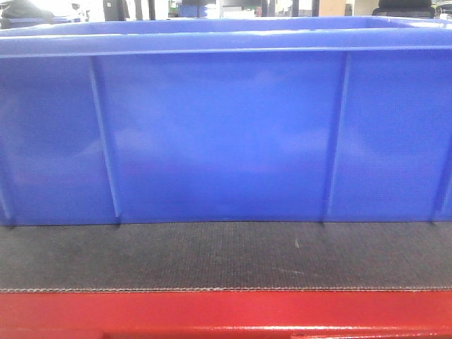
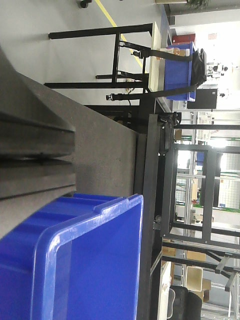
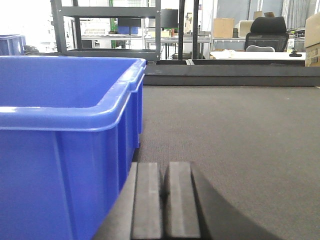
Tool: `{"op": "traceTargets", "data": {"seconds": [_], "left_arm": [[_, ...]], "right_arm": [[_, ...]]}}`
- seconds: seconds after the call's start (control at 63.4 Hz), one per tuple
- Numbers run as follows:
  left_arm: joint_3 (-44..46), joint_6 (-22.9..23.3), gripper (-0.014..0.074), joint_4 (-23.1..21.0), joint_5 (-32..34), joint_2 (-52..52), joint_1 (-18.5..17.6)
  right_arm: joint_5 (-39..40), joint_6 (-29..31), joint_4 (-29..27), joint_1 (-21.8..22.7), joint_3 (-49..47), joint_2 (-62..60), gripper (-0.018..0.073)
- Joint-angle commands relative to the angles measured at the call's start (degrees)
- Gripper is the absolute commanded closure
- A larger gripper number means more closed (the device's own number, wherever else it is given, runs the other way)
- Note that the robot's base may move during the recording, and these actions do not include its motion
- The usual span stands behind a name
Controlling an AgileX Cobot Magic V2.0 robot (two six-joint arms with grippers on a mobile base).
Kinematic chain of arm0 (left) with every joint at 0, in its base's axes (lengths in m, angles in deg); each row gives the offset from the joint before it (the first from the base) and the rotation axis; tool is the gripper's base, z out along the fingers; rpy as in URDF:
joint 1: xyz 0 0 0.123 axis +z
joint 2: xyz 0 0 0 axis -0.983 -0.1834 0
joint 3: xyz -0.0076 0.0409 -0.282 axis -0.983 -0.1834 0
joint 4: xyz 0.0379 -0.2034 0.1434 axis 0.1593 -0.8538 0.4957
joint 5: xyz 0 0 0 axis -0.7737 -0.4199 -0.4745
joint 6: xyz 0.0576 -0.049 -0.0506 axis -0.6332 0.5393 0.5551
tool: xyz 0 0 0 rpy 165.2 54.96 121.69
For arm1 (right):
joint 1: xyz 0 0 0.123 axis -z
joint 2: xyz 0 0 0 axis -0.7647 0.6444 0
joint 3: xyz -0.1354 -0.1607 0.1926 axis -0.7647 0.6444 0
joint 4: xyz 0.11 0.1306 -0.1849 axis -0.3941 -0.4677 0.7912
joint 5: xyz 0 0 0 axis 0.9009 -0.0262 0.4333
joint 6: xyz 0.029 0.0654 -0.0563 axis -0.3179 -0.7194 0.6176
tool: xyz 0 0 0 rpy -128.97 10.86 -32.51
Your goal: Move blue bin to conveyor side
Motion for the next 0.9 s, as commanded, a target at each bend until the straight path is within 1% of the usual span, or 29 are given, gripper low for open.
{"op": "traceTargets", "data": {"seconds": [0.0, 0.079, 0.189, 0.883], "left_arm": [[0.0, 0.3, 0.0594, 0.1, 1.0, 0.3, 0.0], [0.0, 0.3, 0.0594, 0.1, 1.0, 0.3, 0.0], [0.0, 0.3, 0.0594, 0.1, 1.0, 0.3, 0.0], [0.0, 0.3, 0.0594, 0.1, 1.0, 0.3, 0.0]], "right_arm": [[1.6, -0.1, 0.3, -1.0, 0.0, -0.3, 0.0648], [1.5, -0.1, 0.6, -2.3, 0.0, -0.3, 0.0648], [1.1, -0.1, 0.7, -2.9, 0.0, -0.3, 0.0648], [1.3, -0.1, 0.7, -2.9, 0.0, -0.3, 0.0648]]}}
